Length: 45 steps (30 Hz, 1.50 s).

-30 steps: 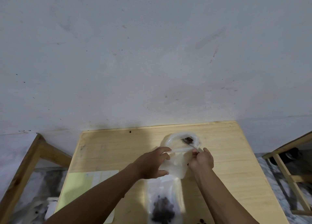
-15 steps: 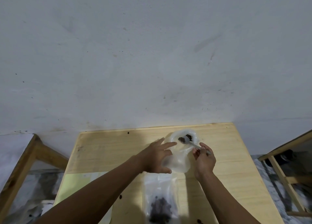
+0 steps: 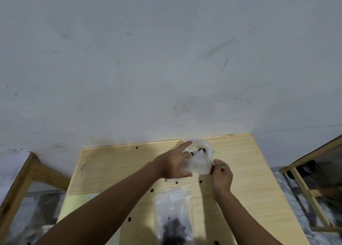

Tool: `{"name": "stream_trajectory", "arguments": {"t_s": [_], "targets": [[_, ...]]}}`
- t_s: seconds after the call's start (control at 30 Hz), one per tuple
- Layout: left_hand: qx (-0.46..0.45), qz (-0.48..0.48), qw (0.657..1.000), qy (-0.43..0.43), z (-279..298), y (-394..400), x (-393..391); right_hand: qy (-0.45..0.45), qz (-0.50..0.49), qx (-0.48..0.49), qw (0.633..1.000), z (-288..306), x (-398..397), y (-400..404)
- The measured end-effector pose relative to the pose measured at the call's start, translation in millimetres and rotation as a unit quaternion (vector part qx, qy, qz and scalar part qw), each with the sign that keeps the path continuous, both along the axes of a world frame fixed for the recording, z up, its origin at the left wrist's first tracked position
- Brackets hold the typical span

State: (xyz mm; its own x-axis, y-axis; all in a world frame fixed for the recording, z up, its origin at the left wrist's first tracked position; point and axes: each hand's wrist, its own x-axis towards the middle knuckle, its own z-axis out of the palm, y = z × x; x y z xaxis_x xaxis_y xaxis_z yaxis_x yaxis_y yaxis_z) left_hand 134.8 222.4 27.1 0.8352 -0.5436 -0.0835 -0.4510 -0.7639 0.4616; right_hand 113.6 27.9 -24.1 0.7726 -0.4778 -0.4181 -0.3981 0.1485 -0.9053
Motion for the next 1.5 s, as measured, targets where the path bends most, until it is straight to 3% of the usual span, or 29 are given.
{"name": "stream_trajectory", "arguments": {"t_s": [0.13,0.3,0.47,0.6,0.73,0.97,1.03,1.1,1.17,1.23,1.27,1.5], "targets": [[-0.032,-0.004,0.999,-0.043,-6.1,9.4,-18.3,0.002,0.01,-0.006,1.0,-0.6,3.4,2.5],[0.043,0.001,0.999,0.033,1.6,13.7,-31.3,0.035,0.011,0.029,0.999,-4.7,5.1,5.5],[0.053,-0.011,0.997,0.057,9.1,10.4,-37.5,0.063,0.027,0.131,0.989,3.9,-2.4,6.1],[0.054,-0.018,0.997,0.052,6.0,10.3,-39.4,0.104,0.03,0.285,0.952,18.4,-4.6,2.9],[0.067,-0.001,0.997,0.049,6.8,11.8,-40.4,0.134,-0.016,0.355,0.925,18.2,-4.6,1.2],[0.077,0.006,0.995,0.065,3.8,8.0,-48.7,0.132,-0.188,0.338,0.913,0.2,8.7,11.3],[0.08,0.012,0.994,0.068,2.6,9.8,-51.9,0.117,-0.168,0.327,0.923,-11.7,12.7,10.7],[0.083,0.015,0.994,0.072,0.8,14.0,-54.0,0.144,-0.172,0.417,0.881,-27.6,18.7,7.2],[0.083,0.013,0.994,0.072,-0.2,19.0,-55.2,0.145,-0.198,0.343,0.907,-19.8,11.4,11.3],[0.079,0.011,0.994,0.074,1.1,20.9,-56.2,0.033,-0.304,0.452,0.838,0.2,8.2,16.2],[0.078,0.01,0.994,0.074,2.0,20.9,-56.2,0.022,-0.288,0.421,0.86,2.6,8.6,17.0],[0.073,0.015,0.994,0.082,6.4,12.5,-49.8,0.014,-0.222,0.34,0.914,19.6,12.9,14.1]]}}
